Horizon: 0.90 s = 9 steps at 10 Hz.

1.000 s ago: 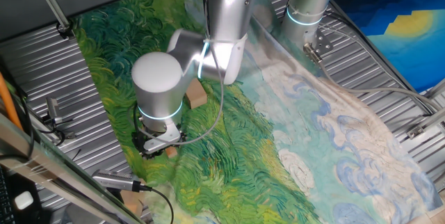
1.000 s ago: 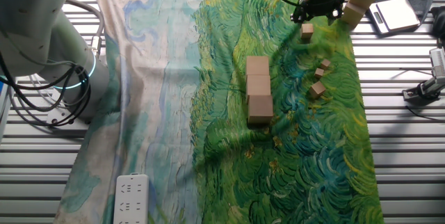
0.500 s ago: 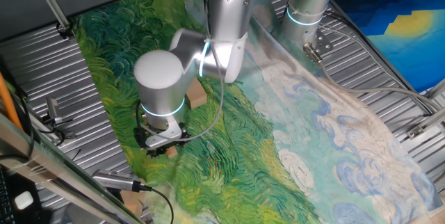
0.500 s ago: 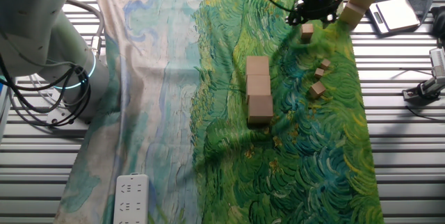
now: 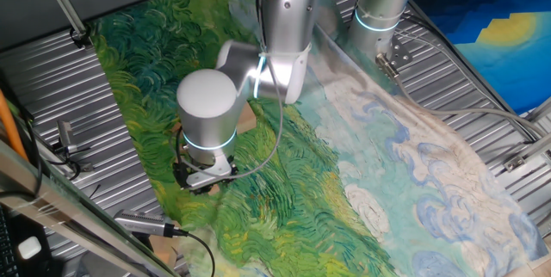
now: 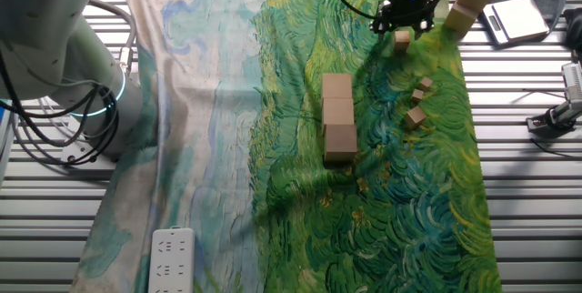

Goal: Stack the blocks into a pyramid shape

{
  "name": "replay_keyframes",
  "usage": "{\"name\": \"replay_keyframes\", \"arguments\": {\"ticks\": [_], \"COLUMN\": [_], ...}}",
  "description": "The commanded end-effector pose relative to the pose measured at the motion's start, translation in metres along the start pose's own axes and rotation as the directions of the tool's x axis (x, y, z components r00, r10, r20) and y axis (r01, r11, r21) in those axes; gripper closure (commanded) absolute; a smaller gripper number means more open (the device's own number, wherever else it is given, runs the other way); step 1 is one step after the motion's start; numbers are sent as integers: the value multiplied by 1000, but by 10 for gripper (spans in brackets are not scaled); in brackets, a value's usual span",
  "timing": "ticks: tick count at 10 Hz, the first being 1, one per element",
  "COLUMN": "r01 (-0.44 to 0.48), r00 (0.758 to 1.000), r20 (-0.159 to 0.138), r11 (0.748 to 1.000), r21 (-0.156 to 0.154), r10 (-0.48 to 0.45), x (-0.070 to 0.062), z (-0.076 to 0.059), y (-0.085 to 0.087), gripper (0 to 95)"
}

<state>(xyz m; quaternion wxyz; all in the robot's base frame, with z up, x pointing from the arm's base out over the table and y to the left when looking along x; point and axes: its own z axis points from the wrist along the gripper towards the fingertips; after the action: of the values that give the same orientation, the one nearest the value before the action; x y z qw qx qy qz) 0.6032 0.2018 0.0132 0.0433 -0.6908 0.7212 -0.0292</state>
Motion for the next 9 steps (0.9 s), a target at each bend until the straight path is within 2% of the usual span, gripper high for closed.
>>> {"name": "replay_keyframes", "arguments": {"ticks": [1,5,6,9], "r01": [-4,-28,-34,-37], "r00": [1000,1000,999,999], "r20": [2,3,-8,-12], "r11": [1000,1000,999,999], "r21": [5,4,4,-3], "r10": [4,28,34,37], "x": [1,2,2,5], "z": [0,0,-4,-14], "y": [1,4,5,6], "gripper": [950,950,950,950]}}
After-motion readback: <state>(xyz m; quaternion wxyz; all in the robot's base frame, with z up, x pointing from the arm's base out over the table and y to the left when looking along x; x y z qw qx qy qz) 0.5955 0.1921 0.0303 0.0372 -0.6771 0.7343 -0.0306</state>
